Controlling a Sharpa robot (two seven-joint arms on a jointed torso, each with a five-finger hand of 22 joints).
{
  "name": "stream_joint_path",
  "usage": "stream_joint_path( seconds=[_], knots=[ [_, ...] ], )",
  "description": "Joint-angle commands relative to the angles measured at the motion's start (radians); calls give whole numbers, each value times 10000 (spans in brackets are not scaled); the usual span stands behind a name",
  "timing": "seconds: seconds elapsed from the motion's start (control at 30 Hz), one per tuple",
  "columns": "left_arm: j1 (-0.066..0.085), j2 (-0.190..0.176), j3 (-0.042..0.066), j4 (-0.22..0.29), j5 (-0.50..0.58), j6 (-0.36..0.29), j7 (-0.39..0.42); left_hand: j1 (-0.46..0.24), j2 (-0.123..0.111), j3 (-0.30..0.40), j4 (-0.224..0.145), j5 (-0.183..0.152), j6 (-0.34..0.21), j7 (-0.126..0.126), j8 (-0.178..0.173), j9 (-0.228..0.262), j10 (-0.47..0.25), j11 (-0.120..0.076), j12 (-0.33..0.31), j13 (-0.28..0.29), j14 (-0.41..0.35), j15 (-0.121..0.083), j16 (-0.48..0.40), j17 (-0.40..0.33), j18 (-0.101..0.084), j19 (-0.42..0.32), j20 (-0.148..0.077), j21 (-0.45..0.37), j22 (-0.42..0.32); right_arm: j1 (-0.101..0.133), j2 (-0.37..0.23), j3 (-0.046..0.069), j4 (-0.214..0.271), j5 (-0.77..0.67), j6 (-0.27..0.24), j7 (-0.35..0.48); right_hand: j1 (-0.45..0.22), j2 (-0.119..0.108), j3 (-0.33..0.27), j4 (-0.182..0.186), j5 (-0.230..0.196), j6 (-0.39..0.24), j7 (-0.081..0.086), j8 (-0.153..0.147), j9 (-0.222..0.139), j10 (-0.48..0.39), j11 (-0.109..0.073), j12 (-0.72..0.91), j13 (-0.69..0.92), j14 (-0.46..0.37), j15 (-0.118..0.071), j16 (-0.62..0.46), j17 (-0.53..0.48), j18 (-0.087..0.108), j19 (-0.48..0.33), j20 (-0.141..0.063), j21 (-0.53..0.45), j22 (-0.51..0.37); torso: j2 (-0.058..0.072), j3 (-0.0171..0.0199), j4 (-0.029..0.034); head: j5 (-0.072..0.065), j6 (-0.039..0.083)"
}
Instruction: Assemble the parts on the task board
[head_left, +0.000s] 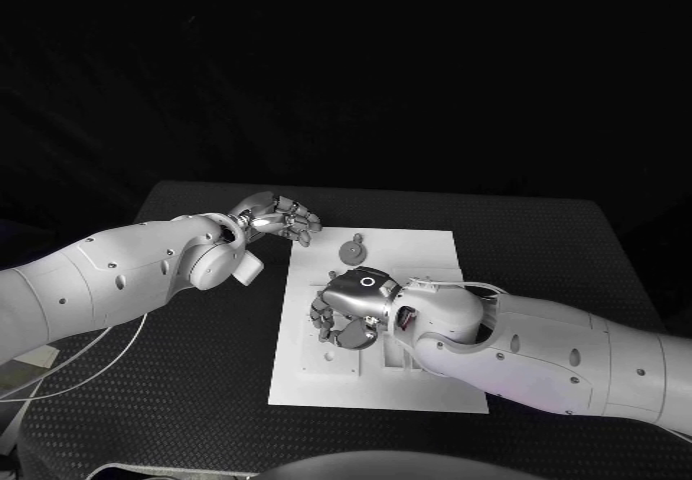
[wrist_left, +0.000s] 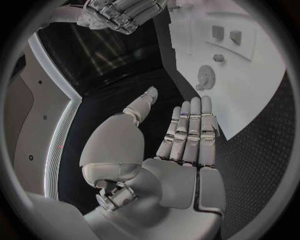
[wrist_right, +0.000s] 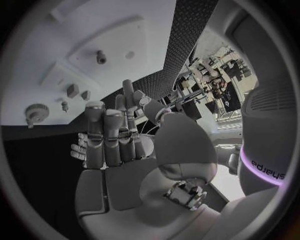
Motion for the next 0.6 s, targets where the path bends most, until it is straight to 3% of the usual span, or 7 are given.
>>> stream_joint_path(
  seconds=[0.03, 0.3, 0.6],
  knots=[
    [13, 27, 9, 21, 85, 25, 97, -71, 9, -53, 17, -37, 8, 52, 41, -15, 26, 44, -10, -13, 24, 68, -53, 19, 202, -66, 25, 35, -17, -61, 50, -8, -76, -225, 365, 128, 143, 43, 59, -24, 51, 59, 6, 20, 223, 171, -144, 21, 18, -11, -72, 67, 12, 962, 54, -41, 48, 205, 1, 4, -4, 87, -43],
    [13, 54, 9, 8, 86, 37, 97, -75, 7, -52, 18, -37, 2, 54, 40, -18, 23, 46, -12, -19, 26, 68, -62, 30, 202, -67, 26, 35, -19, -181, 170, -109, -270, -261, 666, 92, 142, 42, 57, -28, 51, 59, 6, 17, 227, 169, -145, 19, 26, -12, -74, 69, 16, 962, 55, -43, 52, 206, 1, 11, -14, 131, -144],
    [13, 64, 9, 11, 86, 48, 84, -86, 11, -52, 25, -37, -2, 56, 39, -20, 21, 48, -12, -26, 27, 69, -72, 42, 201, -67, 27, 36, -21, -228, 262, -214, -470, -314, 711, 50, 141, 46, 54, -31, 51, 59, 5, 14, 231, 166, -147, 17, 34, -14, -76, 70, 21, 962, 54, -44, 56, 206, 0, 17, -16, 166, -167]
  ],
)
